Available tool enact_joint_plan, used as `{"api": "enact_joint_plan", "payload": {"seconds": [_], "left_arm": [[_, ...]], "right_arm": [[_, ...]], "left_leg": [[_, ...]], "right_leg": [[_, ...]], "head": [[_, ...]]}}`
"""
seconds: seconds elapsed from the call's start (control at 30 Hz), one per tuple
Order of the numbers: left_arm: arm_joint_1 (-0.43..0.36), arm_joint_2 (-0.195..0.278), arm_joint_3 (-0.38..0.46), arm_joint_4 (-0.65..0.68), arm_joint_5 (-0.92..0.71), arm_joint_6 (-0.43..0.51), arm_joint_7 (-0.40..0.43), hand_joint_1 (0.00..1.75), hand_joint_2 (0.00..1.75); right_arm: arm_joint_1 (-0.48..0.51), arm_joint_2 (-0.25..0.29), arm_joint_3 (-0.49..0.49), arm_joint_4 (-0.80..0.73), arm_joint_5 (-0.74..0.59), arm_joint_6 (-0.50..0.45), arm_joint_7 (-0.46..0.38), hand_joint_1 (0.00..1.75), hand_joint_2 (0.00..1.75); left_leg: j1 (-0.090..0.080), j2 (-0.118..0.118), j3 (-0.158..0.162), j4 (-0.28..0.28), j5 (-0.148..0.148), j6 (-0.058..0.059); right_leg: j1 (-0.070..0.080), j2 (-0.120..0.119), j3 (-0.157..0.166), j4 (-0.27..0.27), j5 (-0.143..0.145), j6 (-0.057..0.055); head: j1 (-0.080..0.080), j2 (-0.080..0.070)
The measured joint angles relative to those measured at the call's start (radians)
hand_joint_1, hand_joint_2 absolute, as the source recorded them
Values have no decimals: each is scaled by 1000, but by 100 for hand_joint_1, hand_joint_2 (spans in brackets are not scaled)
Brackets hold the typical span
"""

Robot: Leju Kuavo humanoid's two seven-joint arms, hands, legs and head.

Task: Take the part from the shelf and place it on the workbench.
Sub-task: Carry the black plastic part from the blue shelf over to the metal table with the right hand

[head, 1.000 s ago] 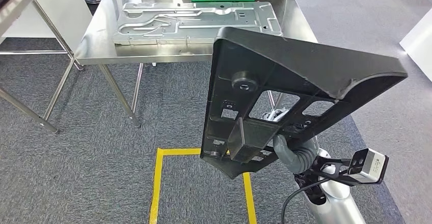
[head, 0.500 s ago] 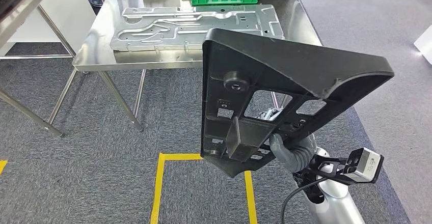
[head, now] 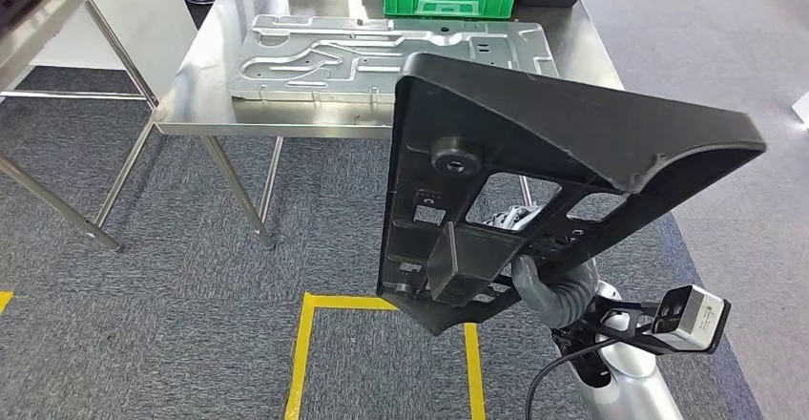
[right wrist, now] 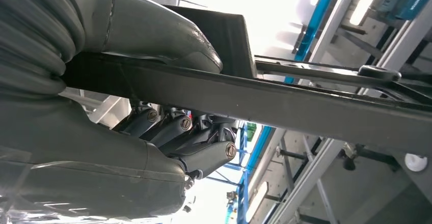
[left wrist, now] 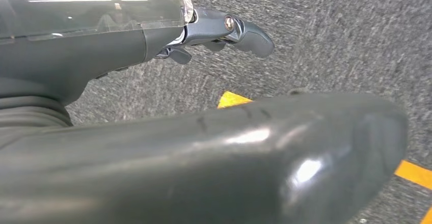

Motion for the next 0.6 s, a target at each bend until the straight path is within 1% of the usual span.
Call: {"api": "enact_joint_plan", "payload": {"seconds": [0.03, 0.07, 0.1, 0.13, 0.2, 0.23, 0.27, 0.3, 0.33, 0.37, 0.4, 0.43, 0.47, 0.5, 0.53, 0.57, 0.6], "left_arm": [[0, 0, 0, 0, 0, 0, 0, 0, 0], [-1, 0, 0, 0, 1, 1, 0, 0, 0], [-2, 0, 0, 0, 2, 2, 0, 0, 0], [-2, 0, 0, 0, 2, 2, 0, 0, 0], [-2, 0, 0, 0, 3, 3, 1, 0, 0], [-2, 0, 0, 0, 3, 4, 1, 0, 0], [-3, 0, 0, 0, 3, 4, 1, 0, 0], [-4, 1, 0, 0, 3, 4, 1, 0, 0], [-4, 1, 0, 0, 3, 4, 0, 0, 0], [-3, 1, 0, 0, 3, 3, 0, 0, 0], [-1, 2, 0, 0, 2, 3, -1, 0, 0], [2, 2, 0, 0, 2, 3, -1, 0, 0], [3, 2, 0, 0, 2, 3, -1, 0, 0], [4, 3, 0, 0, 2, 3, -1, 0, 0], [4, 4, 0, 0, 2, 3, -1, 0, 0], [3, 4, 0, 0, 2, 3, 0, 0, 0], [3, 5, 0, 0, 3, 4, 1, 0, 0]], "right_arm": [[0, 0, -3, -2, -1, 0, -3, 166, 175], [0, 1, -5, -4, -3, 1, -5, 166, 175], [0, 2, -6, -7, -5, 2, -8, 166, 175], [1, 3, -7, -8, -6, 4, -10, 166, 175], [2, 5, -9, -11, -7, 6, -10, 166, 175], [0, 6, -10, -12, -7, 6, -10, 166, 175], [-2, 7, -12, -14, -8, 7, -10, 166, 175], [-4, 9, -13, -15, -8, 7, -11, 166, 175], [-5, 10, -13, -15, -9, 8, -12, 166, 175], [-5, 11, -14, -15, -10, 8, -12, 166, 175], [-3, 11, -15, -15, -11, 8, -14, 166, 175], [0, 11, -15, -16, -11, 8, -17, 166, 175], [3, 11, -16, -17, -12, 8, -21, 166, 175], [5, 12, -17, -20, -12, 7, -26, 166, 175], [6, 14, -19, -23, -12, 7, -31, 166, 175], [7, 15, -20, -28, -12, 7, -37, 166, 175], [7, 17, -21, -32, -12, 7, -41, 166, 175]], "left_leg": [[-1, -3, 7, 0, -8, -4], [-2, -5, 11, 0, -14, -9], [-3, -6, 13, -1, -19, -15], [-4, -7, 14, -3, -22, -20], [-3, -5, 19, -5, -29, -31], [-2, -3, 16, 8, -39, -36], [-1, -1, 3, 42, -55, -40], [1, 2, -27, 98, -77, -44], [1, 4, -68, 167, -100, -47], [2, 6, -112, 234, -117, -49], [3, 7, -147, 277, -117, -51], [4, 9, -165, 283, -96, -53], [5, 10, -163, 250, -56, -53], [6, 12, -145, 186, -5, -52], [5, 14, -122, 117, 35, -50], [4, 15, -101, 63, 61, -47], [2, 16, -87, 31, 70, -42]], "right_leg": [[2, 1, 24, -64, 35, -4], [4, 2, 43, -113, 53, -8], [6, 4, 53, -139, 56, -12], [8, 5, 56, -145, 48, -16], [6, 5, 64, -156, 43, -25], [4, 4, 72, -161, 40, -31], [1, 3, 81, -167, 37, -38], [0, 1, 90, -170, 33, -43], [0, 0, 96, -171, 27, -47], [0, -1, 102, -170, 21, -48], [0, -1, 109, -170, 15, -47], [0, 0, 118, -170, 7, -46], [0, 0, 129, -170, 0, -44], [-1, 0, 141, -170, -9, -41], [1, 0, 151, -169, -18, -37], [3, 1, 158, -168, -26, -31], [4, 2, 162, -167, -33, -26]], "head": [[0, 0], [-1, 0], [-2, 0], [-3, 0], [-4, 0], [-4, 0], [-5, 0], [-6, 0], [-7, 0], [-8, 0], [-8, 0], [-8, 0], [-8, 0], [-8, 0], [-7, 0], [-8, 0], [-8, 0]]}}
